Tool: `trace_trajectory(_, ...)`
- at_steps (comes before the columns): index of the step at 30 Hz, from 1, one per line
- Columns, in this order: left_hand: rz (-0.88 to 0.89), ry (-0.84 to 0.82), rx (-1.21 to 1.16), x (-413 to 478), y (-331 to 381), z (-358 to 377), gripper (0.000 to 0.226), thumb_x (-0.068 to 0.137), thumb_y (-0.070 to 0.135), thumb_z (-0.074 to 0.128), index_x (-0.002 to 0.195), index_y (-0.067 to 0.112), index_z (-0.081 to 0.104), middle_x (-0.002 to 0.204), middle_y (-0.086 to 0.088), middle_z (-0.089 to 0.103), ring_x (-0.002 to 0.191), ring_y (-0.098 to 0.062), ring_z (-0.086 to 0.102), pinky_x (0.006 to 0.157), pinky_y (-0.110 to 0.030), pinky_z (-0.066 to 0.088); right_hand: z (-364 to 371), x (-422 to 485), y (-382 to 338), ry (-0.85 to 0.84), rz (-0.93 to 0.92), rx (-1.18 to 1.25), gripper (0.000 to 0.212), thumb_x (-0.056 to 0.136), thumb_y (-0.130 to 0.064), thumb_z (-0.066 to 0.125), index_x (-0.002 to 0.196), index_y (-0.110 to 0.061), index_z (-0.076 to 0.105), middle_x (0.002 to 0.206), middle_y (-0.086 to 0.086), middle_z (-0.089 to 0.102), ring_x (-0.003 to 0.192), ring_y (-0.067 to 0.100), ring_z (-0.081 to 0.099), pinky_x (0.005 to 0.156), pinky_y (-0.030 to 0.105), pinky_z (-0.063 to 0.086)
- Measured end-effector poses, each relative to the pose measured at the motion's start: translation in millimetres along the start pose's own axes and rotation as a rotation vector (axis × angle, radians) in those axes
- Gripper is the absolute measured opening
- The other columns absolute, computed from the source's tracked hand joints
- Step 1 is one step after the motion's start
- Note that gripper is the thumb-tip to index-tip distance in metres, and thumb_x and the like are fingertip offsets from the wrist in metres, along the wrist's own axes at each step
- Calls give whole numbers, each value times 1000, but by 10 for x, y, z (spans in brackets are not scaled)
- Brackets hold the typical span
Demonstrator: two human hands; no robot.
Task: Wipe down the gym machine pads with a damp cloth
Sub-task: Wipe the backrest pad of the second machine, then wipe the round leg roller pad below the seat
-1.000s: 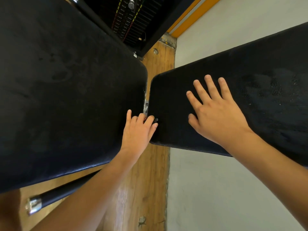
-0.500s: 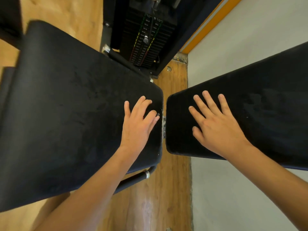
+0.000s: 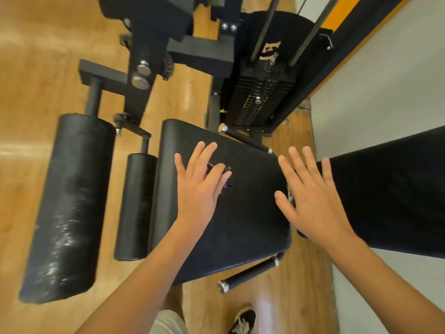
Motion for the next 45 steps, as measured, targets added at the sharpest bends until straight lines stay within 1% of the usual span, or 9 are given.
trace_trajectory(5,-56,53,88,177,-155,-682,11,97,16,71,98,7,76,143,-19,58,140,-39,46,117,-72,21,-317,108,-418,61,-8,141,70,104,-42,47,163,-17,21,170,9,19,159,27,5,126,50,1)
trace_trajectory(8,-58,87,135,182,-201,-1015,18,102,20,63,99,6,75,144,-20,56,143,-39,42,121,-67,14,-434,91,-582,158,15,246,63,104,-38,50,160,-16,31,166,8,32,157,26,17,127,48,-1)
trace_trajectory(11,-64,147,177,110,-203,-1328,24,105,23,58,98,5,73,143,-20,56,142,-40,44,118,-71,17,-522,24,-723,289,16,344,56,102,-32,57,153,-13,43,161,9,41,154,29,27,127,51,2)
trace_trajectory(17,-82,208,251,-115,-366,-1899,17,101,21,66,96,6,72,143,-20,55,140,-39,45,112,-73,24,-712,-113,-1151,444,-34,340,53,101,-36,51,149,-13,46,163,16,34,156,34,21,126,58,8)
trace_trajectory(22,-116,209,258,-153,-685,-2353,28,105,27,58,96,4,72,143,-23,55,138,-43,46,115,-70,23,-795,-106,-1657,451,-41,339,52,102,-38,49,149,-15,46,162,17,34,155,33,22,126,58,11)
trace_trajectory(27,-126,158,216,7,-1230,-2810,18,98,16,66,92,2,75,139,-25,57,134,-48,49,112,-74,24,-927,131,-2254,440,50,329,53,102,-37,52,149,-15,44,162,15,31,156,32,20,126,56,10)
trace_trajectory(32,-27,98,210,245,-1749,-3177,10,94,11,73,90,1,75,136,-26,58,131,-48,52,110,-76,26,-1074,297,-2887,441,162,358,55,100,-36,57,149,-14,46,162,15,33,155,32,22,124,61,16)
trace_trajectory(42,194,78,318,405,-2532,-3282,22,104,25,63,94,7,73,139,-20,58,133,-39,53,114,-69,28,-1170,501,-3752,431,204,450,51,98,-32,62,144,-12,53,159,18,38,152,37,29,121,65,21)
trace_trajectory(45,229,58,314,453,-2694,-3265,26,106,28,58,97,9,72,142,-19,56,135,-37,51,119,-65,24,-1160,488,-3919,433,249,434,51,98,-37,56,145,-16,49,160,15,36,153,34,27,124,62,18)
Point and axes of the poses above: each hand's wrist, its own x-axis towards the middle knuckle, its own z-axis out of the palm, y = z × x, the point moved 2 cm from there along x, towards the middle knuckle
